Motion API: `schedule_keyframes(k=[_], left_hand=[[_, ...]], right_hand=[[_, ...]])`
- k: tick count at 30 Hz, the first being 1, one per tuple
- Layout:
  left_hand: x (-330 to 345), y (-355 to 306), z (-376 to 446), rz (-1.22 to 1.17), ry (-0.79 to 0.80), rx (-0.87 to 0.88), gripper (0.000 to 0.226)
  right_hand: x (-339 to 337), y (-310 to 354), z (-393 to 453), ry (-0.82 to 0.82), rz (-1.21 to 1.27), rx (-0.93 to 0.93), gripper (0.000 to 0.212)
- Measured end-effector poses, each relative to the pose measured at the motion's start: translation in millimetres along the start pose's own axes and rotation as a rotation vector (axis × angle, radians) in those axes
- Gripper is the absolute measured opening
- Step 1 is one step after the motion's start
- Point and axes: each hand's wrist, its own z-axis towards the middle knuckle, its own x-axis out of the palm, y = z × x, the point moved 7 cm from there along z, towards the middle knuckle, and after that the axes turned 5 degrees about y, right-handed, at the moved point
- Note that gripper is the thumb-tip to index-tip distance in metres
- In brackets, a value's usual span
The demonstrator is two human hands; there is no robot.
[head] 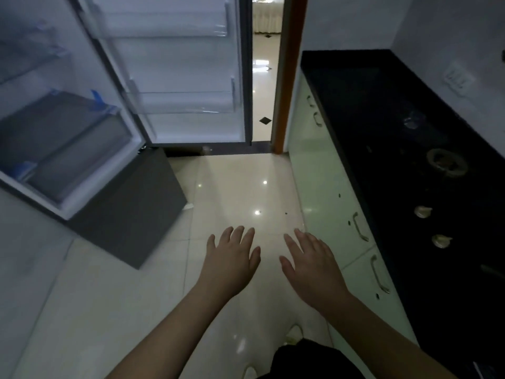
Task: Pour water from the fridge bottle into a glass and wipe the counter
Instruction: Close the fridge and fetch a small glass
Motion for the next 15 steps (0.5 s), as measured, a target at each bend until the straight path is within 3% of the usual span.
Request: schedule_keyframes(k=[5, 10, 15], left_hand=[[-28, 11, 32, -0.008, -0.048, -0.096, 0.055], [-54, 15, 61, 0.089, -0.107, -0.204, 0.064], [-63, 16, 82, 0.068, -0.119, -0.280, 0.070]], right_hand=[[-22, 8, 53, -0.013, -0.016, -0.126, 0.074], [-54, 1, 107, -0.108, -0.045, -0.199, 0.056], [-81, 2, 145, -0.140, -0.018, -0.294, 0.052]])
